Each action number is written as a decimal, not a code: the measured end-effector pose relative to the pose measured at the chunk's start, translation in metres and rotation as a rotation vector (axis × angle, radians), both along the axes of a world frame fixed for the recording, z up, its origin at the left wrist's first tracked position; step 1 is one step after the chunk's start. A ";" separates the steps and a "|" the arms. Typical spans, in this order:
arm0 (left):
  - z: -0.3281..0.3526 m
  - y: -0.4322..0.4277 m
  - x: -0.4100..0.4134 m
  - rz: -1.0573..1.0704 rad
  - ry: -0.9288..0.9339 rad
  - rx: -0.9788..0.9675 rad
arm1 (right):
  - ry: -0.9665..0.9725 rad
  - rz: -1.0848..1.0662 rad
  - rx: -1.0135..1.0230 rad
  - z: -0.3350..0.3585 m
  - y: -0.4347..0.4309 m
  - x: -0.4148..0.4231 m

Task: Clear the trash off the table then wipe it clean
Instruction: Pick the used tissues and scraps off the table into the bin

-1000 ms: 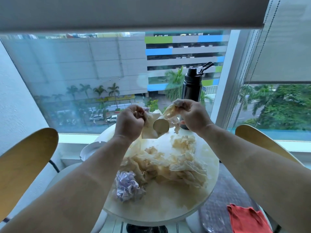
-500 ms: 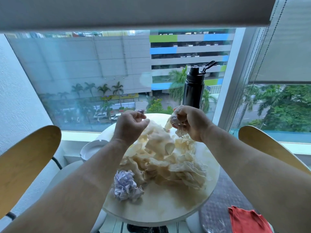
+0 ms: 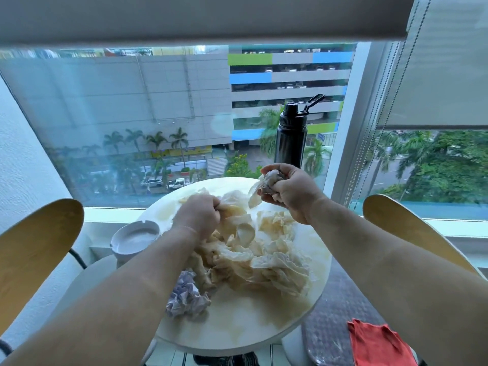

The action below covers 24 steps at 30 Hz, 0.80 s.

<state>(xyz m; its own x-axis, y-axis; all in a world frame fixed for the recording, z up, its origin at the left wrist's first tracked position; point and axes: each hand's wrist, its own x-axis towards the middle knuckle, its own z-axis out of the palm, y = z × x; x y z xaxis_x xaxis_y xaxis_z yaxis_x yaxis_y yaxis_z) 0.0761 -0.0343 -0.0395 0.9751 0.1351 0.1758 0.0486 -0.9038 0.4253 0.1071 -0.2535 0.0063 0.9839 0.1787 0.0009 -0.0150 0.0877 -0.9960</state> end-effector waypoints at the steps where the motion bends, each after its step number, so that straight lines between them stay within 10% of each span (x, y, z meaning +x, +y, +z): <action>1: 0.002 0.003 0.001 -0.008 -0.046 -0.043 | -0.004 -0.010 -0.012 0.001 -0.001 -0.002; 11: 0.044 0.005 -0.010 0.056 -0.520 -0.336 | 0.008 0.106 0.012 0.016 0.003 -0.011; 24: 0.090 0.023 -0.075 0.077 -0.507 -1.296 | 0.039 0.223 0.166 0.026 0.035 -0.036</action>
<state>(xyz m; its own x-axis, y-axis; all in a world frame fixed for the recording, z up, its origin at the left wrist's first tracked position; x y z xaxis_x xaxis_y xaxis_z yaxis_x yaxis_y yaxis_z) 0.0007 -0.0109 0.0507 0.8264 0.5211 0.2133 -0.3295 0.1403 0.9337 0.0712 -0.2184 0.0326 0.9201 0.3914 0.0109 -0.0904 0.2394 -0.9667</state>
